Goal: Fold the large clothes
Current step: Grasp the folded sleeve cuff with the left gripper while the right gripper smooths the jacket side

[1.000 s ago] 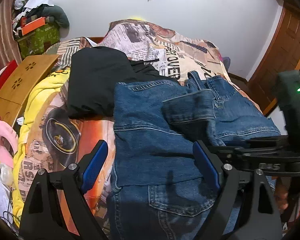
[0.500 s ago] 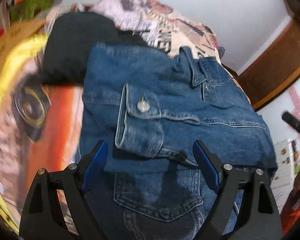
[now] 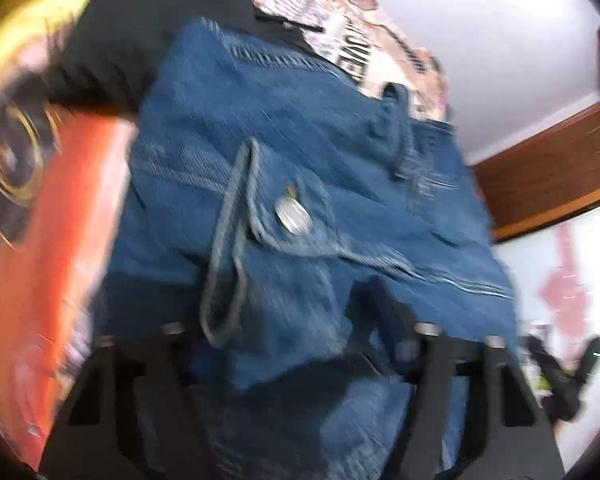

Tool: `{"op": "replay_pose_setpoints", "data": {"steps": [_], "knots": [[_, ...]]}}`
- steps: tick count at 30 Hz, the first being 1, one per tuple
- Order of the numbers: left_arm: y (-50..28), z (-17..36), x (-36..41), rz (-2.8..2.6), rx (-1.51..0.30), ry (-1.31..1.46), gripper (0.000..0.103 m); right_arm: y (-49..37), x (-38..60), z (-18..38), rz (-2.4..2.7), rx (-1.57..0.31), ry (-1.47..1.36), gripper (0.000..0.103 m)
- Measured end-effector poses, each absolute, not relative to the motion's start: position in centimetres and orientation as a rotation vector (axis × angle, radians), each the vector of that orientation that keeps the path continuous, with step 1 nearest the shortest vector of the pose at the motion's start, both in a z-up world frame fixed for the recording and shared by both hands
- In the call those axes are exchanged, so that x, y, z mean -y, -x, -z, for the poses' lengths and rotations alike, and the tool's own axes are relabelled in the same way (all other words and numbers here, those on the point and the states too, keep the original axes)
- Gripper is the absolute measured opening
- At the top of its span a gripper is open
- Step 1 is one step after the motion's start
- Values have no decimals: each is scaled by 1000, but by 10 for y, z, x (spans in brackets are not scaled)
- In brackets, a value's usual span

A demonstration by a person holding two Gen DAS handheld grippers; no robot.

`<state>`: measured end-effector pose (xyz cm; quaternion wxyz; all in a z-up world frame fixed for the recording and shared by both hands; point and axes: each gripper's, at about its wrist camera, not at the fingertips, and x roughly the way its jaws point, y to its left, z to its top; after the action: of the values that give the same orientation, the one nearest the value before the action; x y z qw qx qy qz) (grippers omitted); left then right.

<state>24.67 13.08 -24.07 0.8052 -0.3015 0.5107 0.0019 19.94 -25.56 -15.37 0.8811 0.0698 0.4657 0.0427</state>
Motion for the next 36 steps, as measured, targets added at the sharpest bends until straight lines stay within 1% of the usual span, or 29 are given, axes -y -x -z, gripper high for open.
{"op": "replay_pose_setpoints", "data": {"steps": [2,3,4,5,6,7,11,12,15,17,19,22,24,26,28,30,33,35,36], "knots": [[-250,233,-125,-36,-1077,573,41,-198,258,158,-87,-985,-165,46],[-250,228,-120,-53,-1068,523,38,-196,260,158,-88,-986,-166,46],[-251,221,-115,-64,-1062,483,32,-196,260,159,-88,-986,-166,46],[-250,217,-115,-65,-1054,490,29,-196,261,158,-88,-986,-165,46],[-251,211,-117,-63,-1045,503,29,-196,261,157,-89,-983,-168,46],[-251,203,-119,-57,-1031,508,26,-196,264,157,-92,-980,-170,46],[-250,171,-125,-1,-971,538,24,-198,261,151,-112,-958,-172,46],[-249,165,-125,11,-959,533,19,-198,260,150,-118,-951,-173,46],[-248,142,-113,53,-925,457,18,-200,254,149,-135,-949,-173,46],[-243,122,-101,44,-869,327,14,-201,248,149,-149,-951,-177,46],[-240,105,-96,32,-810,256,12,-202,242,149,-164,-954,-176,46],[-237,82,-103,-7,-712,213,11,-201,233,147,-180,-949,-159,46],[-235,77,-112,-37,-682,215,11,-200,228,144,-188,-943,-139,46],[-238,84,-123,-59,-694,223,11,-200,225,144,-194,-944,-129,46],[-241,106,-132,-86,-741,217,12,-202,222,149,-195,-958,-121,46],[-244,134,-136,-111,-803,192,13,-204,219,157,-193,-985,-117,46],[-248,187,-141,-147,-942,145,15,-206,217,169,-194,-1027,-117,46],[-248,218,-145,-153,-1021,140,22,-205,219,174,-197,-1035,-135,47],[-247,227,-146,-155,-1042,140,23,-205,221,175,-196,-1036,-148,49]]}}
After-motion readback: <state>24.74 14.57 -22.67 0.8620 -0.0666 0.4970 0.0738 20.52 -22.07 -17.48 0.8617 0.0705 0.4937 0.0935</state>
